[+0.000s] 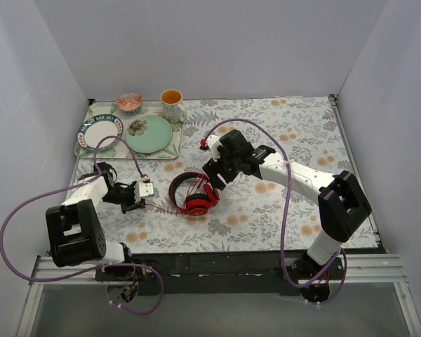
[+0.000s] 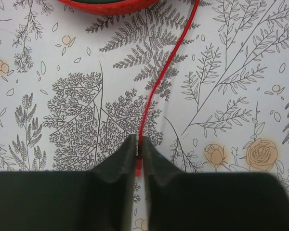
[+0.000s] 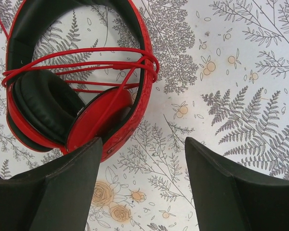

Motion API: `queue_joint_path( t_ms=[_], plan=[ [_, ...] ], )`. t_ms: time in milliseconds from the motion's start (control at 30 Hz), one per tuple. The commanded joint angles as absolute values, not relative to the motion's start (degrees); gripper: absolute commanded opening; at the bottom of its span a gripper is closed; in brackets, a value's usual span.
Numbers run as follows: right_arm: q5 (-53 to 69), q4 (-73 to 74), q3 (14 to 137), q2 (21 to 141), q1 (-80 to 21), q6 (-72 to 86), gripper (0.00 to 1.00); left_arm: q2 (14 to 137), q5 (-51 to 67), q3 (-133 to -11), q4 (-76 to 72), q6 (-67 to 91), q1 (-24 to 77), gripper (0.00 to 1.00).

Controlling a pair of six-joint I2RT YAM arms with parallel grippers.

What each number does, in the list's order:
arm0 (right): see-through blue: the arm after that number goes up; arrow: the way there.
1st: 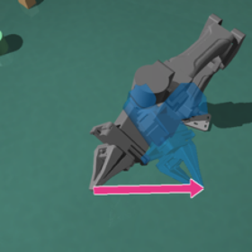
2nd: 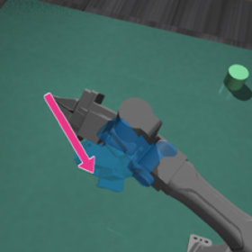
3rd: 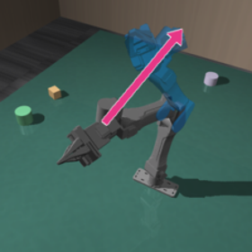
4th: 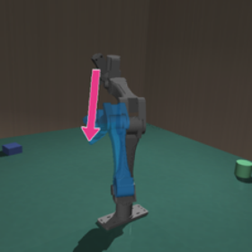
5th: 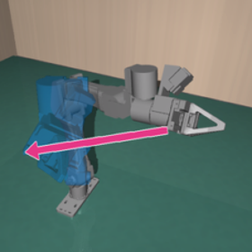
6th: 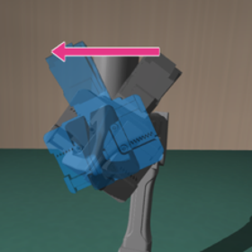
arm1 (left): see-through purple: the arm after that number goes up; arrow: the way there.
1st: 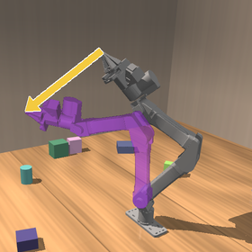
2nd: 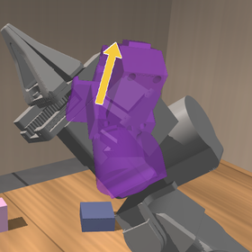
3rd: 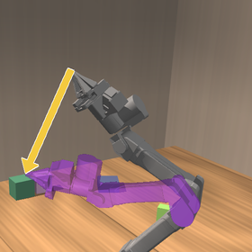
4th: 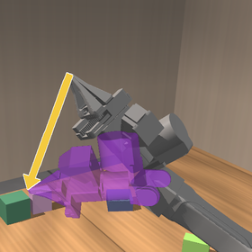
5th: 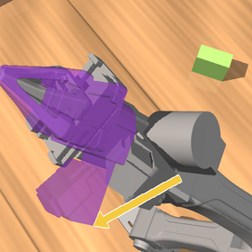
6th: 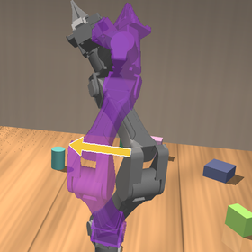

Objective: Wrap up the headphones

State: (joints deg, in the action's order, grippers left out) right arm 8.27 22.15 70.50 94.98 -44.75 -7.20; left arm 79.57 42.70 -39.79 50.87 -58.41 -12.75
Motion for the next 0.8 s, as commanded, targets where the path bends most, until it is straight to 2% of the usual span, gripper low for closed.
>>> queue_joint_path(
  t_ms=[0,400,767],
  plan=[
    [10.5,20.2,71.0,95.4,-44.7,-6.2,0.77,79.3,43.7,-39.8,49.6,-59.0,-12.5,0.0],
    [15.8,18.5,73.1,100.6,-44.8,-5.2,0.73,69.6,55.2,-43.6,49.3,-59.6,-9.1,0.0],
    [16.2,20.5,78.3,105.8,-44.8,-7.1,0.71,74.1,58.7,-51.0,48.2,-52.8,4.7,0.0]
  ],
)
